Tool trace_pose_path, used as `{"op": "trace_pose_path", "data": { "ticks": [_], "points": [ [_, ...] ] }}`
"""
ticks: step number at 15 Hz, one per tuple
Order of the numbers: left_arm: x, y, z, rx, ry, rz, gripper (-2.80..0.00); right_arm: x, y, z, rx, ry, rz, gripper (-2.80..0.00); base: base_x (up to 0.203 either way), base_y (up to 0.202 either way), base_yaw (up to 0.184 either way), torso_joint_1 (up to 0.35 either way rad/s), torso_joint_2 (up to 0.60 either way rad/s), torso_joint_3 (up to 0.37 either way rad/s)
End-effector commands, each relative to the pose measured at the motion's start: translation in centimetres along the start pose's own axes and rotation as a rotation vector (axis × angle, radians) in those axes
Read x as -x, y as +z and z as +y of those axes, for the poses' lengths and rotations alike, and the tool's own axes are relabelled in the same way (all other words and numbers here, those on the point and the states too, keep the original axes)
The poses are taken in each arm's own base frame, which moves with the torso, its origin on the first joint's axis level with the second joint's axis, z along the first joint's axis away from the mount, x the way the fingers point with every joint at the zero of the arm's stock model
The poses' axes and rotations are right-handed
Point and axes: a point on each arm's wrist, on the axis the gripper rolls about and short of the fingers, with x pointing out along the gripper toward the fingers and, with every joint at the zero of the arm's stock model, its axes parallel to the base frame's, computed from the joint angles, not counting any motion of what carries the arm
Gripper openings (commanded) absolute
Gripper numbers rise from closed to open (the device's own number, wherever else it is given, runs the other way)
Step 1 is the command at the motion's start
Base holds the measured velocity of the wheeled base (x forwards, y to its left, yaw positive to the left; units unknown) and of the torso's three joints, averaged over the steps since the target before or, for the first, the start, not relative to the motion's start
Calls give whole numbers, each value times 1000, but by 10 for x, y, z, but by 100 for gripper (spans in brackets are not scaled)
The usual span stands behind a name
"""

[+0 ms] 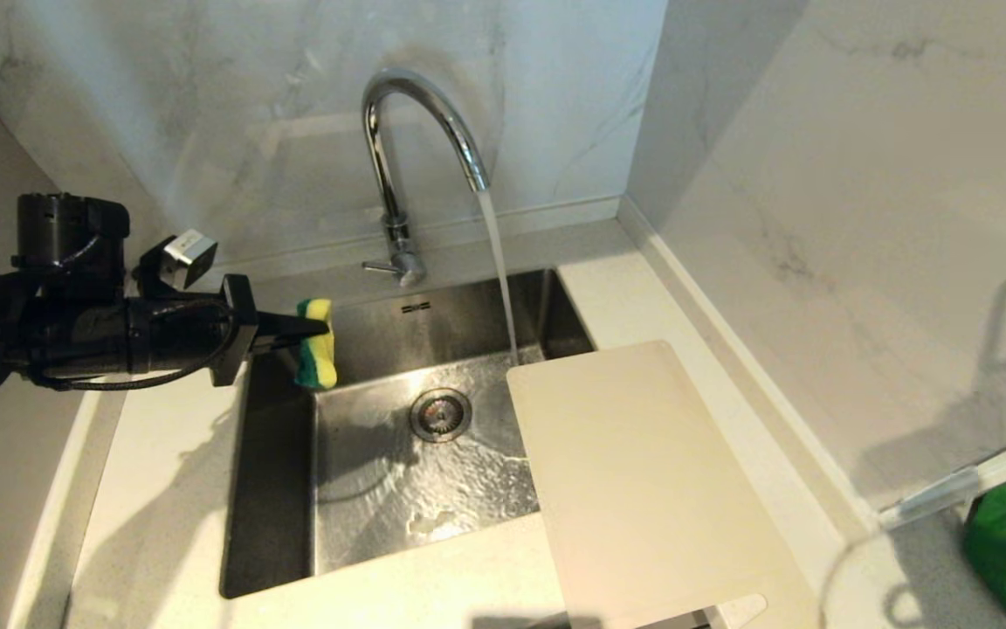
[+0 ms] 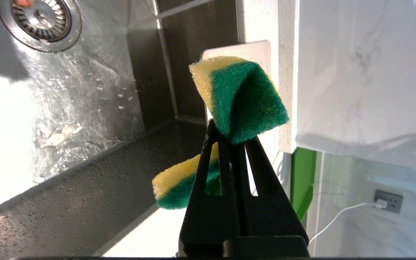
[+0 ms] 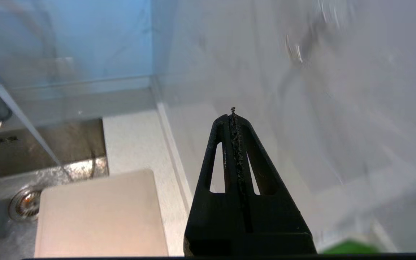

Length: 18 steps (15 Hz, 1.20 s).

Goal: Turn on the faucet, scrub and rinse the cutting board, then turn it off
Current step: Put down the cleaning cloth

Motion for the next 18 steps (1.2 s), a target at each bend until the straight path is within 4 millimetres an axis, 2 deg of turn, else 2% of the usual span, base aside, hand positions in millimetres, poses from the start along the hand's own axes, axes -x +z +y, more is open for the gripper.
{"op": "trace_pose_path", "data": {
  "ticks": [1,7,11,15,18],
  "points": [
    [-1,0,0,5,-2,4,-280,34,-19,-9,-23,-13,-8,-280,0,0,0,0,0,0],
    [-2,0,1,6,-1,5,-280,100,-90,-13,-39,60,4,-280,0,0,0,0,0,0],
    [-3,-1,2,7,-1,10,-280,132,-145,-9,-56,90,16,-280,0,0,0,0,0,0],
    [-6,-4,0,6,-5,21,-280,146,-187,-3,-97,63,97,-280,0,0,0,0,0,0],
    [-7,-7,-3,3,-13,32,-280,144,-197,-1,-112,52,126,-280,0,0,0,0,0,0]
  ]
}}
